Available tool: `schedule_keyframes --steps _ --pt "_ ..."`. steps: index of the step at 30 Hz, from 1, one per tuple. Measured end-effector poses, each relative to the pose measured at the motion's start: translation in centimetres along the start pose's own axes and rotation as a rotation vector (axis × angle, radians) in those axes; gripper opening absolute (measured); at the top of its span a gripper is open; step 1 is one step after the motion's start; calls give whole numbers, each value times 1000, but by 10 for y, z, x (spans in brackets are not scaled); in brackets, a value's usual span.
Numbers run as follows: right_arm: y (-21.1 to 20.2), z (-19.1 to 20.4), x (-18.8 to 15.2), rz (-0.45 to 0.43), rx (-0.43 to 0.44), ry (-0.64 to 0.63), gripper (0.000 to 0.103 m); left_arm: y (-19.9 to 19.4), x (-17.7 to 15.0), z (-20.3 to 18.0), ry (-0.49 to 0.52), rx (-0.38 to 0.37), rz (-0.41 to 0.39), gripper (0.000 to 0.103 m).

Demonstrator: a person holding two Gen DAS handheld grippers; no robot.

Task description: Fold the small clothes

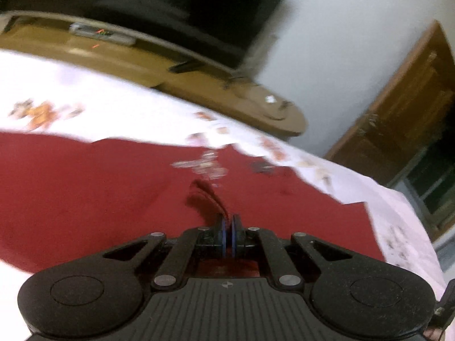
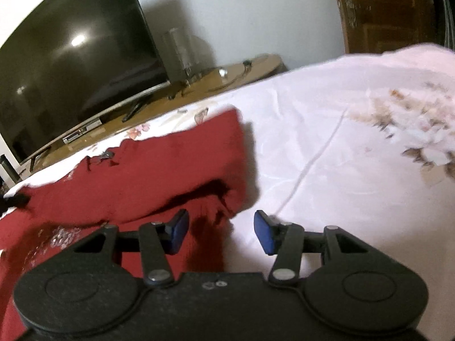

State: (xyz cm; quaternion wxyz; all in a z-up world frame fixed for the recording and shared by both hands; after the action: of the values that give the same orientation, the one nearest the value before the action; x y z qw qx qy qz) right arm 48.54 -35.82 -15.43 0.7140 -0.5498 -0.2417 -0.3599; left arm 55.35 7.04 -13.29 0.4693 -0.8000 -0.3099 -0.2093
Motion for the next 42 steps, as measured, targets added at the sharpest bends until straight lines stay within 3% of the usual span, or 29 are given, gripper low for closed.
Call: schedule_keyframes --steps 6,10,15,20,24,30,32,35,37,40,41,42 --pt "13 -1 0 18 -2 27 48 5 -8 36 -38 53 8 3" --pt "14 -4 1 18 -20 16 32 10 -6 42 -47 61 5 3" --pt "15 -2 -1 15 -48 -46 28 14 -5 41 -13 74 12 3" --pt "15 1 -3 5 -69 -105 27 15 -14 47 -26 82 2 3" --pt "14 1 -3 10 -72 -145 26 4 -8 36 27 104 -52 3" --pt "14 2 -3 14 -65 -171 31 9 -13 48 4 109 -2 4" --pt "7 2 0 11 -38 -145 36 -1 -9 50 -3 122 -29 4" --pt "-13 1 9 -59 5 -118 35 -26 3 55 15 197 -136 4" --pt "-18 3 17 -94 10 -127 31 -29 13 45 28 185 -180 4" --pt "1 17 27 -79 21 -165 29 4 9 -2 140 101 -111 5" --pt "8 24 29 -78 35 -180 29 18 4 -17 184 82 -89 14" --pt "17 34 30 -70 50 -213 29 28 0 -28 215 73 -81 40"
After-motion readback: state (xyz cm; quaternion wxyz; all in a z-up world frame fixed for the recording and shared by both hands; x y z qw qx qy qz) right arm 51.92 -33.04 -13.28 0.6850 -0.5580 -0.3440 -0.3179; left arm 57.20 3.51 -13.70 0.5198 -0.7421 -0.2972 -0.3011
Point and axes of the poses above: each gripper's, at about its wrist camera, not at the fingertips, and y roughly the way its jaws point, z to its left, x to its top, the point moved 8 cm from there along y, roughly the way its jaws point, and after that the axes turned 1 degree about z, right-handed, at the moved point
